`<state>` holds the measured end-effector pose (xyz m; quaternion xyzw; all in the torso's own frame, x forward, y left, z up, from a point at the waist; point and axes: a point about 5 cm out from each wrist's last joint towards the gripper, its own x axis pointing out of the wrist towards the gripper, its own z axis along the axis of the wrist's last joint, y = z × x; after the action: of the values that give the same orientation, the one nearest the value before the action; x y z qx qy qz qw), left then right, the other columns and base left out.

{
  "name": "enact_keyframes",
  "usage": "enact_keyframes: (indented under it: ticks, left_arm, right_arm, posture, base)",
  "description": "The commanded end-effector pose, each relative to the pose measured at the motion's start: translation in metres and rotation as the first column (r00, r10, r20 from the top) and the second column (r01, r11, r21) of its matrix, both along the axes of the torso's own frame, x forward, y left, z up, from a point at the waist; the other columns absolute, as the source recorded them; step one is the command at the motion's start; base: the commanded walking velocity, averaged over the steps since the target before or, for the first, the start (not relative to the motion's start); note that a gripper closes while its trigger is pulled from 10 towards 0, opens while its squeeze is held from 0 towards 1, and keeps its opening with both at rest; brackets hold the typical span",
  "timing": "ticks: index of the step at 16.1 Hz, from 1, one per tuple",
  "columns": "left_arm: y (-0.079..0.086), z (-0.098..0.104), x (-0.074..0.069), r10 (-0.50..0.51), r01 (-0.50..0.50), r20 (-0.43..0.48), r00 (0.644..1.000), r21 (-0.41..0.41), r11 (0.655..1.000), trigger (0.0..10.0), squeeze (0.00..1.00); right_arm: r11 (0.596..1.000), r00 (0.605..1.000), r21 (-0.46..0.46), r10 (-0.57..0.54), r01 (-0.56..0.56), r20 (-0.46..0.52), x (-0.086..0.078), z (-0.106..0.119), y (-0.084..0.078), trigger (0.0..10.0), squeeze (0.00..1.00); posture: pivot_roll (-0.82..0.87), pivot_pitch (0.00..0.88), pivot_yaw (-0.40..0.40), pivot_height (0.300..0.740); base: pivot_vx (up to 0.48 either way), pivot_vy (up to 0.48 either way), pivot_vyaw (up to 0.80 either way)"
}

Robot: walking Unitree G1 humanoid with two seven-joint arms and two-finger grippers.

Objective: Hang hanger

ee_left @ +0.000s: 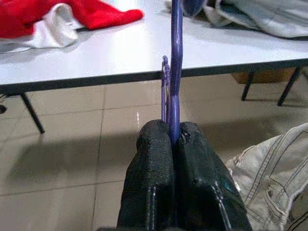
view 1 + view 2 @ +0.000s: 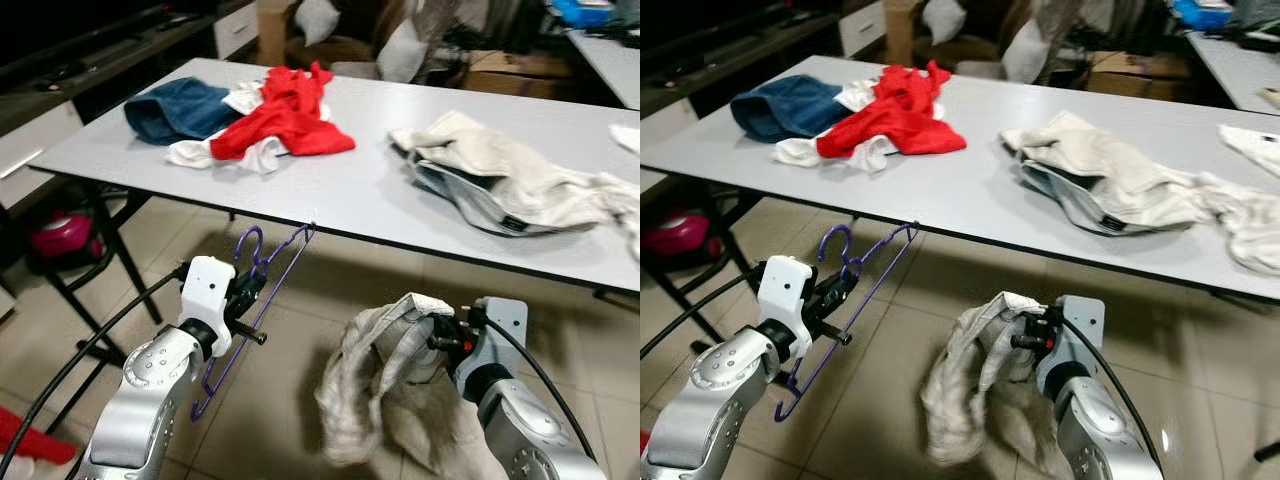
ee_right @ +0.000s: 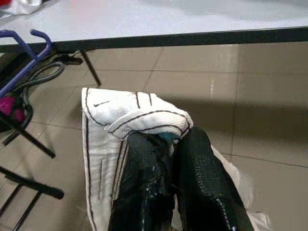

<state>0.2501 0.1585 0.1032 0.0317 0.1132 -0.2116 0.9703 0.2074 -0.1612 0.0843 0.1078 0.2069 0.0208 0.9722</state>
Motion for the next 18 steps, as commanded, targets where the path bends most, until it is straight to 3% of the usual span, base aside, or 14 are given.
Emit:
enact_keyframes:
  ticks: [1,4,8,13,18]
  left_arm:
    - [-0.001,0.003,0.003,-0.002,0.002,0.015,1.0,0.0,1.0,10.0,0.0]
    - [0.0,0.002,0.005,0.014,-0.014,0.018,1.0,-0.002,1.0,10.0,0.0]
    - [-0.001,0.001,0.004,0.028,-0.028,0.019,0.999,-0.011,1.0,10.0,0.0]
    - [-0.001,0.004,0.004,0.032,-0.032,0.028,0.999,-0.016,0.999,10.0,0.0]
    - [-0.002,0.007,0.01,0.029,-0.028,0.039,0.999,-0.025,0.999,10.0,0.0]
  right_arm:
    - [1.0,0.996,-0.015,-0.019,0.02,0.082,0.004,0.014,-0.004,10.0,0.0]
    - [0.995,0.996,-0.095,-0.006,0.015,0.094,0.008,0.018,-0.005,10.0,0.0]
    - [0.993,0.988,-0.119,0.016,0.002,0.153,0.014,0.024,-0.005,10.0,0.0]
    - [1.0,0.992,-0.014,0.024,-0.022,0.127,0.013,0.022,-0.001,10.0,0.0]
    - [1.0,0.991,-0.013,0.01,-0.008,0.136,0.015,0.023,-0.003,10.0,0.0]
  posture:
    - [-0.08,0.0,0.042,0.74]
    - [-0.09,0.0,0.034,0.74]
    - [-0.08,0.0,0.016,0.74]
    - [-0.07,0.0,0.012,0.74]
    - [-0.08,0.0,0.021,0.74]
  base:
    - [0.0,0.0,0.0]
    - [0.0,0.0,0.0]
    - [0.0,0.0,0.0]
    - [0.0,0.049,0.0]
    - [0.0,0.328,-0.8]
